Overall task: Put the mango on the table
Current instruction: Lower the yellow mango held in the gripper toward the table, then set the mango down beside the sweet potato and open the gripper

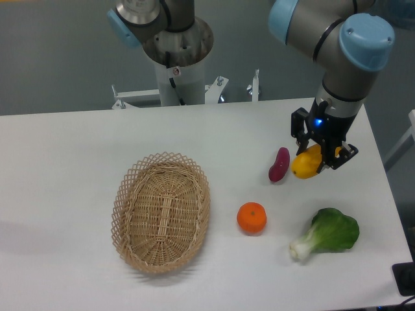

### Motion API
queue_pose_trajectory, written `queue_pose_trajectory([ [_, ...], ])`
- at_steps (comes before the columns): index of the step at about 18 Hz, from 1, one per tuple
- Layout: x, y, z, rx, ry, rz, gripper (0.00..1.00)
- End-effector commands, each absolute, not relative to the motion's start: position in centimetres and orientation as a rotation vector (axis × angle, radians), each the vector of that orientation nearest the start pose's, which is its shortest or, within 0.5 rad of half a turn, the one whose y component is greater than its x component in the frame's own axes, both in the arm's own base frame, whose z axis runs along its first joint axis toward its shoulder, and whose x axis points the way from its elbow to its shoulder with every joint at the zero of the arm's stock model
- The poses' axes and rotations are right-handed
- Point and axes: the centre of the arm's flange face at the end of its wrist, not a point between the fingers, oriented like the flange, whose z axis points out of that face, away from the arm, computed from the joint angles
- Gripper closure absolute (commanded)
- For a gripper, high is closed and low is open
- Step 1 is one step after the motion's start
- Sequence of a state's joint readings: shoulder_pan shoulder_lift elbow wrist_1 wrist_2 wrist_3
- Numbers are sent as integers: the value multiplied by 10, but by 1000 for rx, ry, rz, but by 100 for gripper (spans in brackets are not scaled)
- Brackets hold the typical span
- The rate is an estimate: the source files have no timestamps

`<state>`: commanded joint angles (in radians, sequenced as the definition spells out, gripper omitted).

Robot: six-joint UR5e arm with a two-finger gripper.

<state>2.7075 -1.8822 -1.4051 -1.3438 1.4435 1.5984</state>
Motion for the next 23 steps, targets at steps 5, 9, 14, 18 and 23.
queue_pose_trajectory([
  [5,-505,395,417,-2921,694,72,55],
  [9,-505,394,412,-2924,694,64,55],
  [14,-492,391,391,-2919,734,50,55],
  [18,-477,385,356,-2918,745,72,55],
  [23,-459,365,305,-2910,953,131,55],
])
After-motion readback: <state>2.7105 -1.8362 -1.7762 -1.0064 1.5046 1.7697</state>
